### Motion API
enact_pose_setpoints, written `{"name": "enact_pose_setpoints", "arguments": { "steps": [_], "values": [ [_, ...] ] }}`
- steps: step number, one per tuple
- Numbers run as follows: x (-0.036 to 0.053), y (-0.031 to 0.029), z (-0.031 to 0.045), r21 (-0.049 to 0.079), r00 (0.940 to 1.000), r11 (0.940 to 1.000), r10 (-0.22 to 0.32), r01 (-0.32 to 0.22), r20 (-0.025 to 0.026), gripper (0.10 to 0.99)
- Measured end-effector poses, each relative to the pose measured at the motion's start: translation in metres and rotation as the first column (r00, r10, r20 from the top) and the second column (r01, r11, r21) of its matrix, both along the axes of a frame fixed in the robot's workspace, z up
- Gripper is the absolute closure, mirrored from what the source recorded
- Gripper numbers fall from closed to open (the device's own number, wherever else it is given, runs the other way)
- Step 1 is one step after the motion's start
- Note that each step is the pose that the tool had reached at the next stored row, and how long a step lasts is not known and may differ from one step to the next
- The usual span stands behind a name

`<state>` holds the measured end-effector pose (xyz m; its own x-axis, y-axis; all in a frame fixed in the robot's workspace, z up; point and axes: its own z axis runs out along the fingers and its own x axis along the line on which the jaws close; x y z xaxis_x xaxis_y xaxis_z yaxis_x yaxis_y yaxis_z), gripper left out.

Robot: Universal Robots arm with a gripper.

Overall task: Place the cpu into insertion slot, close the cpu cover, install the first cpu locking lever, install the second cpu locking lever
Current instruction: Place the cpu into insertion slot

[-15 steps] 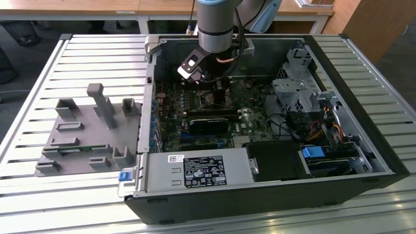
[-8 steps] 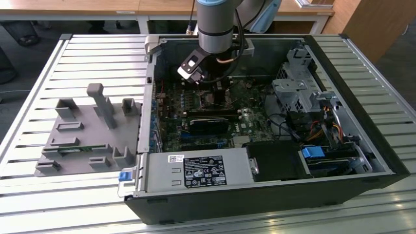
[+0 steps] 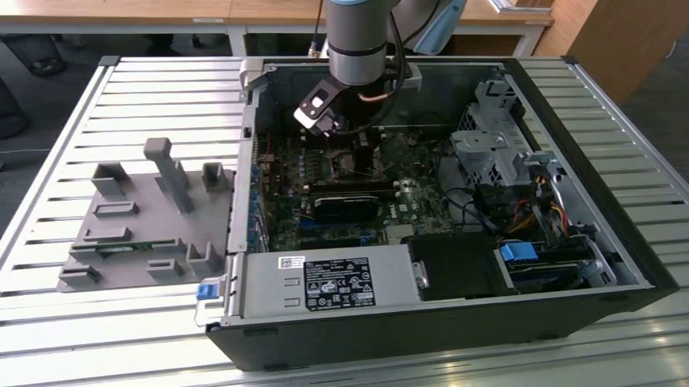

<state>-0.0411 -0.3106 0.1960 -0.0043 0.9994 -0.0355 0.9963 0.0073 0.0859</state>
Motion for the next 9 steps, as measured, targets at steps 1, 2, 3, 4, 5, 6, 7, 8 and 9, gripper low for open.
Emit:
{"name": "enact_pose_setpoints", "arguments": {
  "steps": [1, 2, 3, 4, 5, 6, 7, 8, 9],
  "values": [
    [-0.0001, -0.0009, 0.0001, -0.002, 1.0000, 1.0000, 0.000, 0.000, -0.0002, 0.416],
    [-0.0002, -0.0018, 0.0000, -0.003, 1.0000, 1.0000, 0.000, 0.000, 0.0000, 0.416],
    [-0.0002, -0.0023, -0.0002, -0.004, 1.0000, 1.0000, 0.000, 0.000, 0.0000, 0.416],
    [-0.0002, -0.0024, -0.0004, -0.004, 1.0000, 1.0000, 0.000, 0.000, 0.0000, 0.416],
    [-0.0002, -0.0025, -0.0007, -0.004, 1.0000, 1.0000, 0.000, 0.000, 0.0001, 0.416],
    [-0.0002, -0.0025, -0.0009, -0.004, 1.0000, 1.0000, 0.000, 0.000, -0.0001, 0.416],
    [-0.0002, -0.0025, -0.0011, -0.004, 1.0000, 1.0000, 0.000, 0.000, -0.0001, 0.416],
    [-0.0002, -0.0026, -0.0011, -0.004, 1.0000, 1.0000, 0.000, 0.000, -0.0002, 0.416],
    [-0.0002, -0.0026, -0.0012, -0.004, 1.0000, 1.0000, 0.000, 0.000, -0.0002, 0.427]
  ]
}}
